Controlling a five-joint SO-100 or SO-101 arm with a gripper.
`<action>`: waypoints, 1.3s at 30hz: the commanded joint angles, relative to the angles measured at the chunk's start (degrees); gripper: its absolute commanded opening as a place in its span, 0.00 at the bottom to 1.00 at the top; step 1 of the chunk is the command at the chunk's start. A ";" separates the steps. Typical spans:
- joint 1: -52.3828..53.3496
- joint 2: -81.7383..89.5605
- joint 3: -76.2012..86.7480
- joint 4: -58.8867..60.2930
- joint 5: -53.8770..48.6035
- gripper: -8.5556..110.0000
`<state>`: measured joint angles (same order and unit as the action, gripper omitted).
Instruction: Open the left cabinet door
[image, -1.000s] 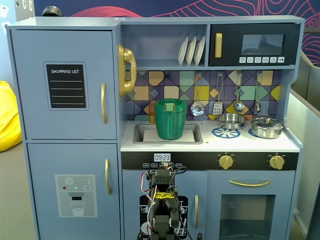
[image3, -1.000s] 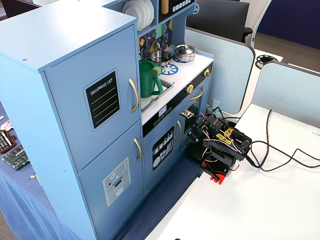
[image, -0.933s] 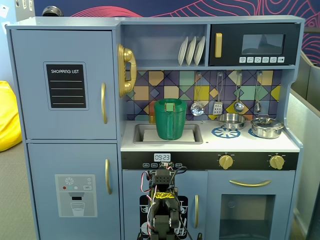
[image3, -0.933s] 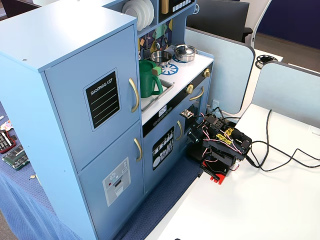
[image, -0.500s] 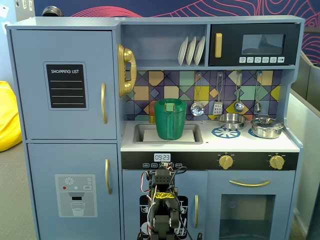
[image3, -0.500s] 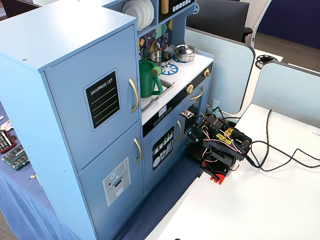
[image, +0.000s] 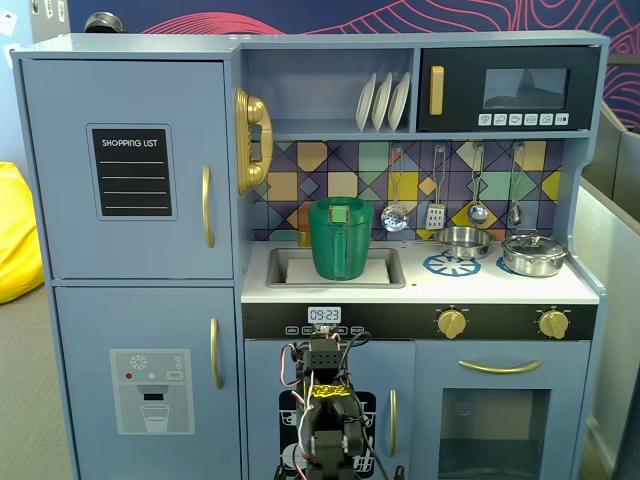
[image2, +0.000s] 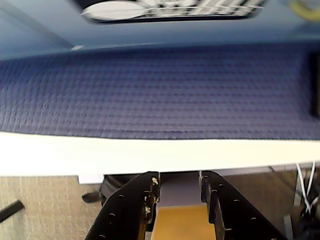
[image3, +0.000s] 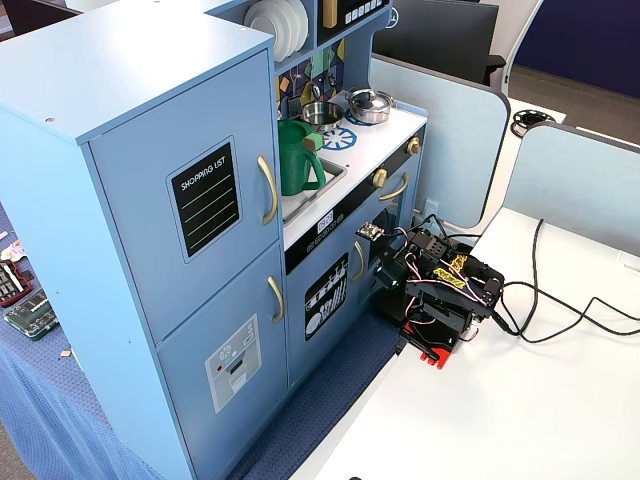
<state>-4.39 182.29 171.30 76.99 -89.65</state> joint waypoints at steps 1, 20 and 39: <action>-1.32 -0.26 0.09 -6.77 3.34 0.08; -23.38 -19.95 -37.44 -37.35 -4.13 0.07; -28.30 -38.41 -60.64 -44.74 -9.32 0.09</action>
<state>-30.76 146.43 117.16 37.62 -97.73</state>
